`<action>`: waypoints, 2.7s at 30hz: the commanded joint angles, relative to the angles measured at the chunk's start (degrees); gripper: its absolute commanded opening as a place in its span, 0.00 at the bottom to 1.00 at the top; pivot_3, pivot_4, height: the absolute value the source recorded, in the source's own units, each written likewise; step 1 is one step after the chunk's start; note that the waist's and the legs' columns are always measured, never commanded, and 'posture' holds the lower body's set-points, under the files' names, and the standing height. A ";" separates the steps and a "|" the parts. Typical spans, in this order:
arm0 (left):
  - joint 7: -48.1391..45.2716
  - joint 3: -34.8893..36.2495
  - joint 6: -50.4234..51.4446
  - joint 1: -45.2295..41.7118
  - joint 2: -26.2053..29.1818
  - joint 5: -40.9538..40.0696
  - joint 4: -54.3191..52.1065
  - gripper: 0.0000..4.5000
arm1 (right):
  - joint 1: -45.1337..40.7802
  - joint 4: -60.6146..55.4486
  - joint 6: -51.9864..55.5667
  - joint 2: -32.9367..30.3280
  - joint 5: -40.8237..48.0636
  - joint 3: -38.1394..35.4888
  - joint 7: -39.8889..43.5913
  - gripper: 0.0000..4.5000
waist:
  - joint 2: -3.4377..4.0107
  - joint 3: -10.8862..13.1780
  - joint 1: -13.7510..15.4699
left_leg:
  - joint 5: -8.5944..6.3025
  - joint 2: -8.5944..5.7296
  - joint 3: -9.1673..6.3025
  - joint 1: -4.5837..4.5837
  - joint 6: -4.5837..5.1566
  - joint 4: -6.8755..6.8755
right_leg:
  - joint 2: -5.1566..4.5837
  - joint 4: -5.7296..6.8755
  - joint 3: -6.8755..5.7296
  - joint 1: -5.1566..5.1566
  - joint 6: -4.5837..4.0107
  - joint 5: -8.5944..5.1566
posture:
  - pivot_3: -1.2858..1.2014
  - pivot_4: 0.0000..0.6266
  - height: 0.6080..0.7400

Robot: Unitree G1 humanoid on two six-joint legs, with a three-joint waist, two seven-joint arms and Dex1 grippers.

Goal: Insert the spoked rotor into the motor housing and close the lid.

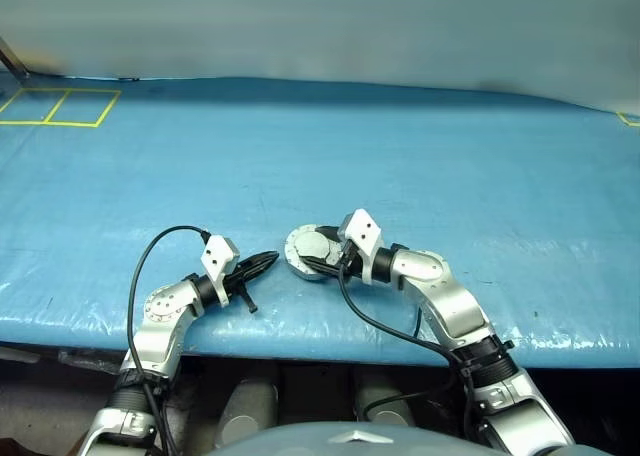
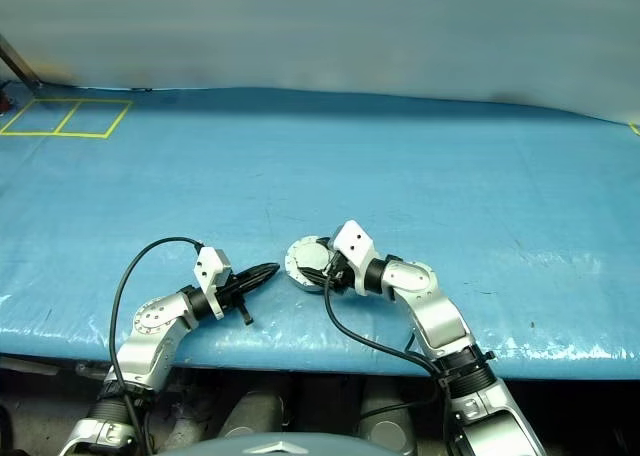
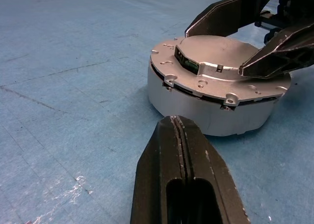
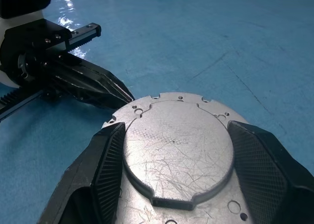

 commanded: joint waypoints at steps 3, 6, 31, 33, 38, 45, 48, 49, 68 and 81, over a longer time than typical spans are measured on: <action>0.36 0.43 -0.56 0.07 -0.15 -0.13 -1.09 0.00 | -0.22 2.17 -0.13 -0.92 -2.66 1.56 -0.50 0.66 | 0.00 -0.01 0.00 | 0.00 0.00 0.00 0.07 0.00 0.02 | 0.00 0.00 0.00 0.07 -0.09 -0.05 | 0.52 0.24 1.00; 0.39 0.49 -0.58 0.13 -0.12 -0.21 -1.13 0.00 | -0.24 2.52 0.03 -0.95 -3.07 1.67 -0.89 0.66 | 0.00 -0.01 0.00 | 0.00 0.00 0.00 0.10 0.00 0.07 | 0.00 0.01 0.00 0.10 -0.24 -0.13 | 0.52 0.24 1.00; -4.12 -2.55 5.02 -9.16 -3.11 -1.53 5.79 0.00 | 1.45 1.03 0.55 -1.53 -3.13 0.99 -2.53 0.66 | -0.03 -0.05 0.20 | 0.00 -0.03 -0.05 0.08 0.01 0.17 | 0.01 -0.01 -0.03 0.15 0.02 0.01 | 0.52 0.24 1.00; -3.33 -2.87 4.17 -9.23 -3.05 -0.06 6.82 0.00 | 1.49 0.86 0.49 -1.61 -3.10 0.86 -2.67 0.66 | -0.04 -0.09 0.30 | 0.00 -0.03 -0.05 0.11 0.01 0.19 | 0.00 -0.02 -0.03 0.16 -0.19 -0.11 | 0.52 0.24 1.00; -3.57 -3.24 3.87 -8.61 -3.27 0.65 7.13 0.00 | 1.54 0.18 0.58 -1.65 -2.92 0.87 -2.92 0.66 | -0.10 -0.18 0.59 | 0.00 -0.04 -0.06 0.16 0.01 0.21 | -0.01 -0.02 -0.03 0.15 -0.21 -0.12 | 0.52 0.24 1.00; -3.60 -3.40 3.84 -7.78 -3.16 0.73 6.37 0.00 | 1.50 -2.08 1.64 -1.75 0.80 -0.24 0.24 0.90 | -0.10 -0.19 0.65 | 0.00 -0.04 -0.08 0.14 0.01 0.21 | -0.01 -0.04 -0.03 0.15 -0.21 -0.12 | 0.52 0.24 1.00; -3.54 -3.04 3.89 -7.57 -3.31 0.25 6.07 0.00 | 2.12 -6.14 1.14 -0.52 4.32 -2.98 -0.11 0.99 | -0.10 -0.19 0.70 | 0.00 -0.05 -0.09 0.11 0.01 0.20 | -0.02 -0.05 -0.04 0.15 -0.21 -0.12 | 0.52 0.24 1.00; -3.52 -2.82 3.93 -7.46 -3.41 -0.02 6.00 0.00 | 2.39 -7.77 1.69 0.10 6.50 -4.30 -0.11 0.99 | -0.10 -0.19 0.73 | 0.00 -0.05 -0.09 0.06 0.01 0.19 | -0.02 -0.04 -0.04 0.15 -0.21 -0.12 | 0.52 0.24 1.00; -3.72 -2.75 3.29 -7.28 -3.49 0.22 5.81 0.00 | 7.13 -9.07 32.95 3.71 32.31 -23.01 -11.32 0.99 | -0.09 -0.18 1.27 | -0.01 -0.07 -0.12 -0.08 0.02 0.09 | -0.05 -0.08 -0.06 0.09 -0.27 -0.16 | 0.52 0.24 1.00; -3.13 -2.70 2.57 -6.91 -3.33 0.66 5.74 0.00 | 8.29 -7.09 38.42 6.13 36.61 -22.45 -11.50 0.35 | -0.09 -0.18 1.26 | -0.01 -0.07 -0.12 -0.07 0.02 0.09 | -0.05 -0.09 -0.07 0.10 -0.26 -0.16 | 0.52 0.24 1.00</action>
